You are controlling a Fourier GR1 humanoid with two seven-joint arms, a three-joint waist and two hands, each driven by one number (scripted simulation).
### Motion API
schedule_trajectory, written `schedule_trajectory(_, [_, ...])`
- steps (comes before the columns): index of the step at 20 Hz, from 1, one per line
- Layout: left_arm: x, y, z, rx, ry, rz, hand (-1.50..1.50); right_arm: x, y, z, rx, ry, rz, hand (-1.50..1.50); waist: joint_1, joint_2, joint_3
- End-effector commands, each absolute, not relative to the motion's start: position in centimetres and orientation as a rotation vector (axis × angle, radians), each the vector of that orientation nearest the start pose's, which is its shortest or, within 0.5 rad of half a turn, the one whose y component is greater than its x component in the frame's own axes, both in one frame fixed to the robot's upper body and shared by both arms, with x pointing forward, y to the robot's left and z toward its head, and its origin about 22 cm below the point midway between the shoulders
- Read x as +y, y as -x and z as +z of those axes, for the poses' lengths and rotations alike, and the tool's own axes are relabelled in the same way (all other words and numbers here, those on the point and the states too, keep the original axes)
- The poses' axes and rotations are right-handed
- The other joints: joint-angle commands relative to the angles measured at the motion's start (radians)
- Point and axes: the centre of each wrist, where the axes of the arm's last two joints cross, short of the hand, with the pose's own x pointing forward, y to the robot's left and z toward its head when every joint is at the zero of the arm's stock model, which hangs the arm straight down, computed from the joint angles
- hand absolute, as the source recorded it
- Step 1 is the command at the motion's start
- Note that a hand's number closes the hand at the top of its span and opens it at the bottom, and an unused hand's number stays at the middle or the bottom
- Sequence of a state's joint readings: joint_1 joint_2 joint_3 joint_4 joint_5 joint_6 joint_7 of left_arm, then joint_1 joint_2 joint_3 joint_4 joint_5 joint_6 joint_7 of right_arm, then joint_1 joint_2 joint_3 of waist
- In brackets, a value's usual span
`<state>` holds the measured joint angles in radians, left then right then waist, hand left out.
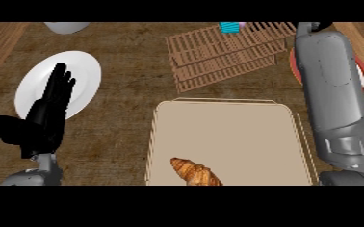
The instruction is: Pick the cupcake from the tray and place it in the tiered shelf
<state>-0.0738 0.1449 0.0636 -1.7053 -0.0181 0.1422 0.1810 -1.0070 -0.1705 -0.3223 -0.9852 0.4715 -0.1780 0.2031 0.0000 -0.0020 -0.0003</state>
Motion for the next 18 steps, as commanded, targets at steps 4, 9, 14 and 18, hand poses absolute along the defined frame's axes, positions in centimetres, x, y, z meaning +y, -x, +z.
schedule_trajectory(4, [26.9, -25.0, 6.3, -1.615, -0.255, 0.036, 0.0, -29.2, -41.3, 22.5, -1.66, 0.615, -0.068, -1.5, -0.008, -0.002, 0.0])
schedule_trajectory(9, [27.0, -25.5, 6.1, -1.602, -0.265, 0.054, 0.0, -35.0, -38.0, 22.5, -1.618, 0.619, -0.1, -1.5, -0.009, -0.001, 0.0])
schedule_trajectory(14, [27.9, -26.0, 6.3, -1.611, -0.278, 0.041, 0.0, -40.7, -34.2, 22.7, -1.651, 0.571, -0.048, -1.5, -0.009, 0.0, 0.001])
schedule_trajectory(18, [27.1, -25.7, 6.0, -1.609, -0.254, 0.05, 0.0, -44.4, -32.7, 22.0, -1.667, 0.559, -0.016, -1.5, -0.001, 0.002, 0.001])
